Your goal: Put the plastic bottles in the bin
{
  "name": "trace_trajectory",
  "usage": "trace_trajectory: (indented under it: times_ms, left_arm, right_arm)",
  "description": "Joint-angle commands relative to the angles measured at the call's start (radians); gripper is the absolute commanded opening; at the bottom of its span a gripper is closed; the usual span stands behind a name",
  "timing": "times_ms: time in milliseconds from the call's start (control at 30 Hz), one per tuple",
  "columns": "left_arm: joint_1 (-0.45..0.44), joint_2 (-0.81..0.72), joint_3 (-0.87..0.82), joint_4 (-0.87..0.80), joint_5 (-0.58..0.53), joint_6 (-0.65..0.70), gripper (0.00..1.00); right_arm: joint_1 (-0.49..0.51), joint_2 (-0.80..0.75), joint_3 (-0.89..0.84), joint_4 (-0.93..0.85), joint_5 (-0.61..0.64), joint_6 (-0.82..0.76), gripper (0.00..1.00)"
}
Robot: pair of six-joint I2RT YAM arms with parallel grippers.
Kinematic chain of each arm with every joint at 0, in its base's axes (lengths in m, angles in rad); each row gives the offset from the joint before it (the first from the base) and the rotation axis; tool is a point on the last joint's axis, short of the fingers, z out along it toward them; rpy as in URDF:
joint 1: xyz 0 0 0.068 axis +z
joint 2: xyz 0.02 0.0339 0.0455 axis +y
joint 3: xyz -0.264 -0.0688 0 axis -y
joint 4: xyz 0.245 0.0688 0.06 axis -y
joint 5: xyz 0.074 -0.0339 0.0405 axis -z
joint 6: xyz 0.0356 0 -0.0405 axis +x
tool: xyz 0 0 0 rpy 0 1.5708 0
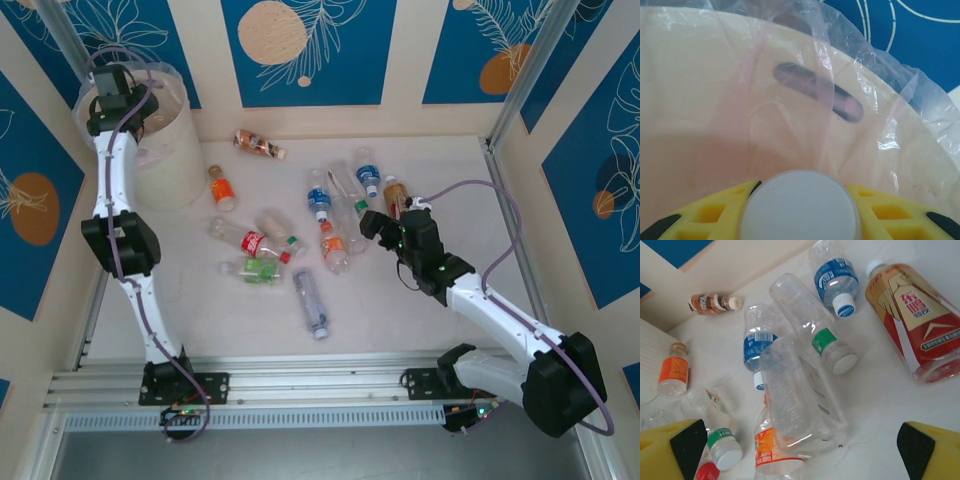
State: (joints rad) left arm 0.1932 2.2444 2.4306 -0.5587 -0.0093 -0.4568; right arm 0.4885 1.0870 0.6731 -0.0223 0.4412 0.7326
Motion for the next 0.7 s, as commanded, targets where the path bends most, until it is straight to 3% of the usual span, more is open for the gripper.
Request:
trace_trajectory:
  times_ms: [0, 100, 267, 433, 533, 667]
  left_arm:
    - [-0.001, 0.018, 0.038, -0.008, 0.203, -0.042, 0.47]
    - [-0.003, 0.009, 0.039, -0.022, 0.217, -0.048, 0.51]
    - [-0.001, -0.015, 0.038, -0.062, 0.175, -0.025, 0.7]
    - [-0.003, -0.049, 0.039, -0.075, 0.202, 0.0, 0.78]
    - [-0.011, -0.093, 0.036, -0.098, 0.164, 0.027, 1.0]
    - [-0.029, -0.157, 0.033, -0.103, 0.161, 0.104, 1.0]
  right_arm:
    - [-0.007, 0.019, 0.038, 0.003, -0.019, 0.01, 1.0]
    - [-0.006, 0.031, 0.046, -0.002, -0.025, 0.007, 1.0]
    - [-0.009, 0.039, 0.051, -0.007, -0.026, -0.005, 1.0]
    - [-0.035, 0.048, 0.069, -0.044, -0.06, -0.071, 0.99]
    - [-0.095, 0.075, 0.118, -0.153, -0.105, -0.158, 1.0]
    - [-0.178, 0.151, 0.198, -0.309, -0.118, -0.242, 1.0]
